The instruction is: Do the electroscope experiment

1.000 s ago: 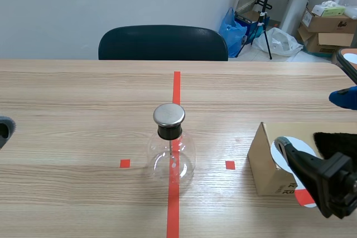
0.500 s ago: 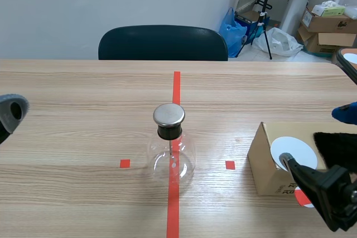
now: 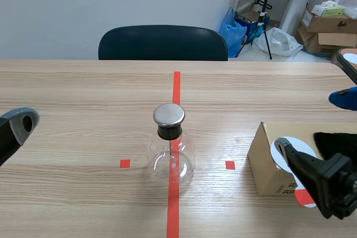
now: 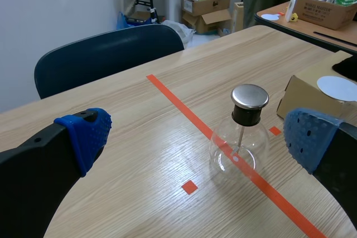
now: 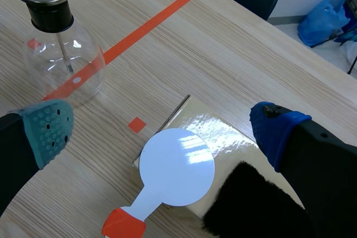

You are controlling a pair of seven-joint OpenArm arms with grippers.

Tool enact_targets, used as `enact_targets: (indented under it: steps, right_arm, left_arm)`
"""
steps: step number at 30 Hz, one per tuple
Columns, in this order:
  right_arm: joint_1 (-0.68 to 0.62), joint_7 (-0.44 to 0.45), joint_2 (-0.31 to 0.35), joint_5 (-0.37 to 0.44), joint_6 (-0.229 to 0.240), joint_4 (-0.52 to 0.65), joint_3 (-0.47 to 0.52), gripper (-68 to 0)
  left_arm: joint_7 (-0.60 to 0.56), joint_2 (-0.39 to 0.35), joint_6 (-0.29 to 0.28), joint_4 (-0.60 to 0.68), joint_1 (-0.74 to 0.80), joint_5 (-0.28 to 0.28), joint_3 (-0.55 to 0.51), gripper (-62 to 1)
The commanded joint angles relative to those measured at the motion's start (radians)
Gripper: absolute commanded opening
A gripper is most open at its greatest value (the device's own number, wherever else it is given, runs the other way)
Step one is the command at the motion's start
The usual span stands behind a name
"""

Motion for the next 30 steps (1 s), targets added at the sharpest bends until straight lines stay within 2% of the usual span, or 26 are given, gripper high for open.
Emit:
enact_targets:
  steps: [1, 30]
  right_arm:
    - [0.011, 0.015, 0.009, 0.008, -0.005, 0.004, -0.003, 0.4]
    - [0.011, 0.044, 0.009, 0.008, -0.005, 0.004, -0.004, 0.4]
  left_arm:
    - [-0.014, 0.005, -0.006, 0.004, 0.0, -0.007, 0.003, 1.4]
    - [0.012, 0.005, -0.008, 0.004, -0.001, -0.008, 0.003, 1.4]
